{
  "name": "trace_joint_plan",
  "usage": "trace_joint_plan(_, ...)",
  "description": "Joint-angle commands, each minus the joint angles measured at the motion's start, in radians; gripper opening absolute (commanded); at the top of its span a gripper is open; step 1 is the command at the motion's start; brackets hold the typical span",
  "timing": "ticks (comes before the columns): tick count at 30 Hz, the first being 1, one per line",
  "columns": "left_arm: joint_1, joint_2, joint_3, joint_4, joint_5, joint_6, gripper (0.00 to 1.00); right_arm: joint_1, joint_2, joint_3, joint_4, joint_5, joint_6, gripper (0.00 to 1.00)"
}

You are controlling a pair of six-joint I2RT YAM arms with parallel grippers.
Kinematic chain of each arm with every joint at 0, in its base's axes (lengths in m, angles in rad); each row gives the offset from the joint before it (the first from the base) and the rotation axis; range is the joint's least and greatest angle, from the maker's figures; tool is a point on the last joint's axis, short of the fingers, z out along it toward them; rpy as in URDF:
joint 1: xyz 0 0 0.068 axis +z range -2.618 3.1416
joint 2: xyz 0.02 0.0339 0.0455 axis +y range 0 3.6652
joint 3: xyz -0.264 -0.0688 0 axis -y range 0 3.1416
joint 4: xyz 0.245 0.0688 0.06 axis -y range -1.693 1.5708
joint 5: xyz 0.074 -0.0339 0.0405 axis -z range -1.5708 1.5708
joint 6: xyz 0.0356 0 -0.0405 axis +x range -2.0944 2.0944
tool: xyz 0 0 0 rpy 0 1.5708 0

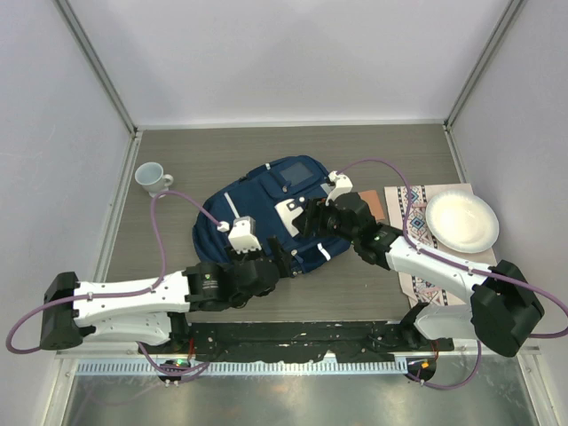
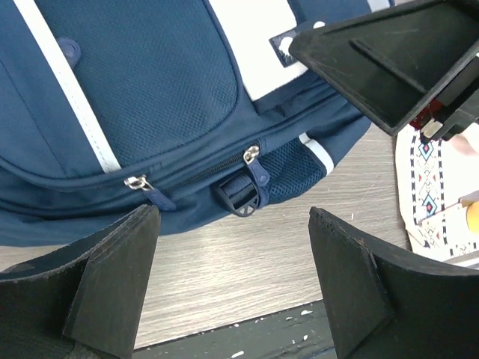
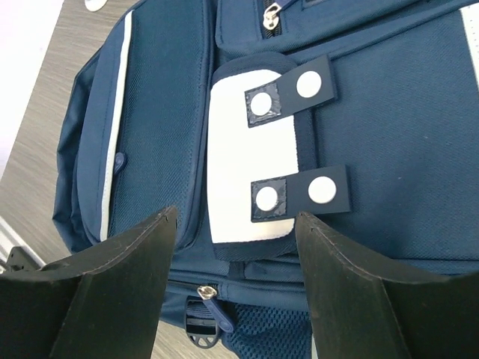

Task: Pack the student bag
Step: Unzip the student bag at the center of the board.

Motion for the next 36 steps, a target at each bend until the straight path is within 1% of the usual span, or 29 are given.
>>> trace_joint_plan(1, -0.034, 0.067, 0.028, -0.071, -0.079, -0.123, 0.85, -0.004, -0.035, -0.008, 0.062, -0.059, 0.029, 0.70)
trace_joint_plan(2, -0.035, 0.069, 0.020, -0.071, -0.082, -0.154, 0.84, -0.002, -0.043, -0.009, 0.062, -0.059, 0.029, 0.70)
trace_joint_plan(5, -0.037, 0.064, -0.008, -0.056, -0.094, -0.171, 0.83, -0.005, -0.057, -0.020, 0.067, -0.061, 0.040, 0.70)
trace_joint_plan(10, -0.037, 0.077, -0.014, -0.100, -0.128, -0.241, 0.83, -0.004, -0.069, -0.031, 0.067, -0.070, 0.051, 0.70)
trace_joint_plan(12, -0.037, 0.084, -0.012, -0.149, -0.148, -0.301, 0.82, -0.004, -0.072, -0.035, 0.067, -0.075, 0.057, 0.70)
trace_joint_plan(16, -0.037, 0.081, -0.024, -0.153, -0.168, -0.324, 0.79, -0.005, -0.084, -0.049, 0.073, -0.082, 0.072, 0.70)
trace_joint_plan(20, -0.034, 0.090, -0.029, -0.122, -0.180, -0.320, 0.74, -0.005, -0.091, -0.054, 0.073, -0.085, 0.077, 0.70)
trace_joint_plan(27, -0.029, 0.172, 0.011, -0.076, -0.157, -0.280, 0.72, -0.005, -0.095, -0.058, 0.072, -0.092, 0.092, 0.70)
trace_joint_plan(31, 0.014, 0.204, 0.014, -0.055, -0.115, -0.249, 0.71, -0.005, -0.095, -0.060, 0.072, -0.095, 0.095, 0.70)
trace_joint_plan(36, 0.064, 0.192, -0.012, -0.001, -0.079, -0.212, 0.69, -0.005, -0.101, -0.066, 0.072, -0.090, 0.102, 0.69)
